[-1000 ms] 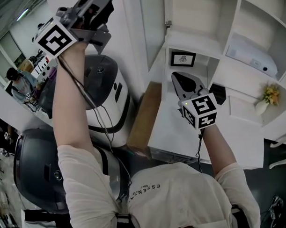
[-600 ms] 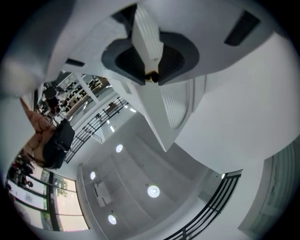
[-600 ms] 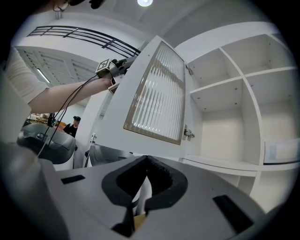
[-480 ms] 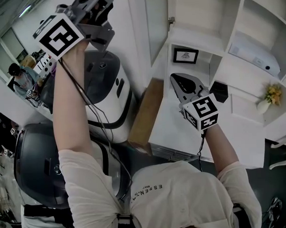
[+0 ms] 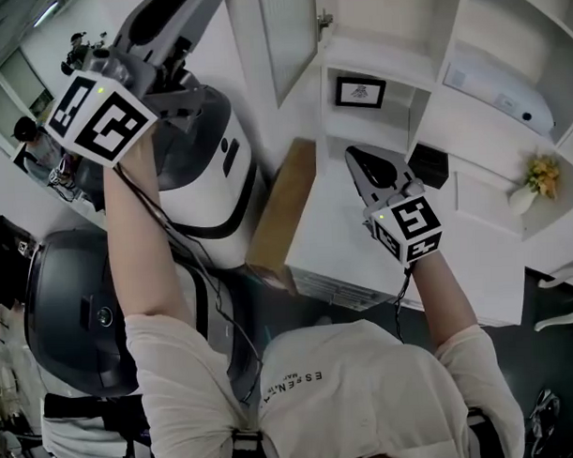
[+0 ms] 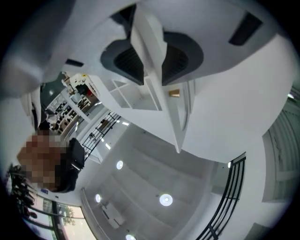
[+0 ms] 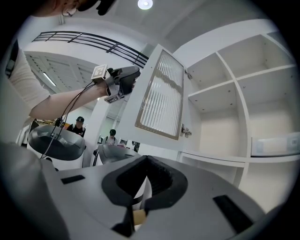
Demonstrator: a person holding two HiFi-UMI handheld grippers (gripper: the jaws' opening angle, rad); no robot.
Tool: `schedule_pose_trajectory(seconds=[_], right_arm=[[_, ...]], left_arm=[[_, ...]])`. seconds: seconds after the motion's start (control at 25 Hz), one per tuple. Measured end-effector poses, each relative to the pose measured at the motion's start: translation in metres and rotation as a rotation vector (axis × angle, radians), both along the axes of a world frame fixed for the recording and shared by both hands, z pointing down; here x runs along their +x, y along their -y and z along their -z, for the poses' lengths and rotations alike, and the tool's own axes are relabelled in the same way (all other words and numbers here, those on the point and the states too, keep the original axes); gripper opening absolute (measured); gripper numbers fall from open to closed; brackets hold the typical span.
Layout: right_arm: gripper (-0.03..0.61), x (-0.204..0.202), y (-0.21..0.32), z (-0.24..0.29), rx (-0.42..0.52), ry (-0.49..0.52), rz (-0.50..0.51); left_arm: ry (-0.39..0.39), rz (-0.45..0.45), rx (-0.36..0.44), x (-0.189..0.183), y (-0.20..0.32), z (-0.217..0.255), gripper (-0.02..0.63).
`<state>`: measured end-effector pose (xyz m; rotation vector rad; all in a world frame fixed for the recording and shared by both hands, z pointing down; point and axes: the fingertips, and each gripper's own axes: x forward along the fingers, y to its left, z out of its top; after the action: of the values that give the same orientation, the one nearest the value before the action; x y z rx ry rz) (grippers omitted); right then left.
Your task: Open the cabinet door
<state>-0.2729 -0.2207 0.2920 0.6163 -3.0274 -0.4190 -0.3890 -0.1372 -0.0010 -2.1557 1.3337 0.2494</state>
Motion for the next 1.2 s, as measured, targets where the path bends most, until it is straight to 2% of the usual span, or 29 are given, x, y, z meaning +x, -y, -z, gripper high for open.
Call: schedule_pose_trajectory(seconds=[0.2, 0.4, 0.6, 0.76, 0.8, 0.84, 1.2], right_arm=[[0.015, 0.021, -0.018, -0.014, -0.027, -0.005, 0.006], [0.015, 0.048, -0.033, -0.024, -0.049, 0.002, -0.016], [0.015, 0.076, -0.044, -0.038, -0.065, 0.003, -0.05], [0.015, 0.094, -0.049, -0.047, -0.088, 0.008, -0.066], [0.014, 0.099, -0.05, -0.048, -0.092, 0.016, -0.071], [0.014, 0.103, -0.051, -0.049, -0.096, 0.026, -0.074], [0.015, 0.149, -0.055, -0.047, -0.095, 0.097, -0.146]], left_arm=[[-0.002, 0.103, -0.036, 0.02, -0.01, -0.053, 0.103], [-0.067, 0.125, -0.123, 0.041, -0.015, -0.114, 0.101], [-0.047, 0.203, -0.192, 0.063, -0.018, -0.184, 0.083], [-0.046, 0.194, -0.265, 0.088, -0.018, -0.236, 0.078], [-0.048, 0.189, -0.281, 0.094, -0.018, -0.245, 0.06], [-0.052, 0.187, -0.292, 0.1, -0.019, -0.253, 0.004], [-0.032, 0.129, -0.372, 0.159, -0.026, -0.298, 0.002]])
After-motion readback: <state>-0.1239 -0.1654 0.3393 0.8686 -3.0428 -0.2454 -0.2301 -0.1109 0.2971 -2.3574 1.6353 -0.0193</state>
